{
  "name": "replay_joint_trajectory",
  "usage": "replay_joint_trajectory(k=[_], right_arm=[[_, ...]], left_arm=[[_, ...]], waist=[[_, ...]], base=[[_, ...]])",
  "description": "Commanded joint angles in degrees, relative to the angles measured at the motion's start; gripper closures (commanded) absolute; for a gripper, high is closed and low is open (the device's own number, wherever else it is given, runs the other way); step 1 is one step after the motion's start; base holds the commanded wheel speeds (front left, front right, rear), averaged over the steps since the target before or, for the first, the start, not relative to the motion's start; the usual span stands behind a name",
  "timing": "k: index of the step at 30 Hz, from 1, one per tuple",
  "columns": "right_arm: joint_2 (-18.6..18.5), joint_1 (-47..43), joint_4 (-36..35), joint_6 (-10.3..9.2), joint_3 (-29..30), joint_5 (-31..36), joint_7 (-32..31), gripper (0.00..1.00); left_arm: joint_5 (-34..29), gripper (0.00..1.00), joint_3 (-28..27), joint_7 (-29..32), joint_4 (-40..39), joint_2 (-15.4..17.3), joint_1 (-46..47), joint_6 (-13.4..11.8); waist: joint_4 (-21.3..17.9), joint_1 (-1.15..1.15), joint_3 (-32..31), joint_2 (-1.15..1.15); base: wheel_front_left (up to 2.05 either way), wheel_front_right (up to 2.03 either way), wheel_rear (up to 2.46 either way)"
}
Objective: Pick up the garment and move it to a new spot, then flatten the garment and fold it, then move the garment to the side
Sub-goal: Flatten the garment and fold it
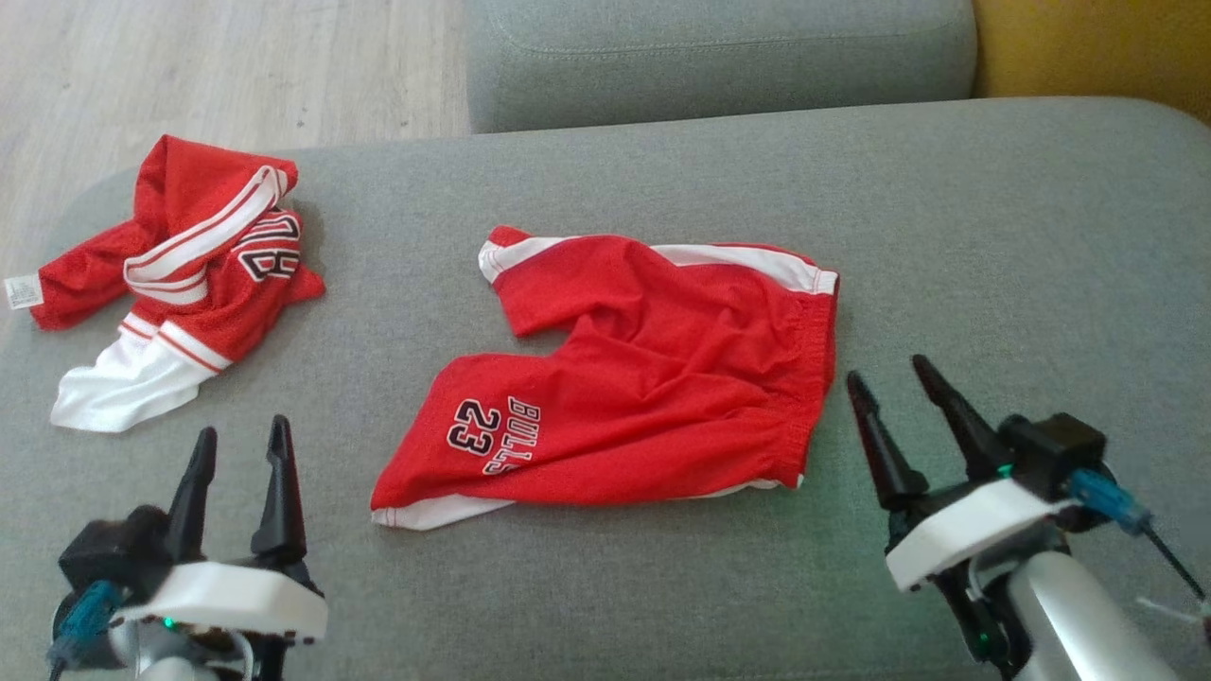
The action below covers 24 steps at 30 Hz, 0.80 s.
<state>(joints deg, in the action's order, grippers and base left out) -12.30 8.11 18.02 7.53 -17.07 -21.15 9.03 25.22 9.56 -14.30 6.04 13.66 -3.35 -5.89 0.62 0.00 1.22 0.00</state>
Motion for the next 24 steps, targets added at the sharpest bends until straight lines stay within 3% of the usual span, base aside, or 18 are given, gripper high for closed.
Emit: replay_joint_trajectory(k=[1, 12, 18, 24], right_arm=[[-1.2, 3.2, -2.4, -0.04, -1.9, -0.4, -0.7, 0.00], [-12.0, 4.1, -7.1, -0.04, -15.9, -14.6, -17.2, 0.00], [-13.7, 4.2, -6.1, -0.04, -19.0, -19.1, -23.7, 0.00], [-13.1, 6.5, -3.3, -0.04, -20.0, -16.7, -23.6, 0.00]], left_arm=[[-0.3, 0.00, -2.8, -0.7, -1.0, 0.6, 3.2, 0.5], [4.6, 0.00, 0.2, 11.0, 3.0, 2.3, 3.3, 4.8], [6.0, 0.00, 2.9, 17.4, 3.9, 3.1, 3.2, 6.8], [6.8, 0.00, 5.3, 21.2, 6.9, 3.4, 5.3, 9.0]], waist=[[0.1, 0.00, 0.2, 0.00], [1.2, 0.00, 2.0, 0.00], [1.8, 0.00, 2.8, 0.00], [2.0, 0.00, 4.1, 0.00]], base=[[0.00, 0.00, 0.00], [0.00, 0.00, 0.00], [0.00, 0.00, 0.00], [0.00, 0.00, 0.00]])
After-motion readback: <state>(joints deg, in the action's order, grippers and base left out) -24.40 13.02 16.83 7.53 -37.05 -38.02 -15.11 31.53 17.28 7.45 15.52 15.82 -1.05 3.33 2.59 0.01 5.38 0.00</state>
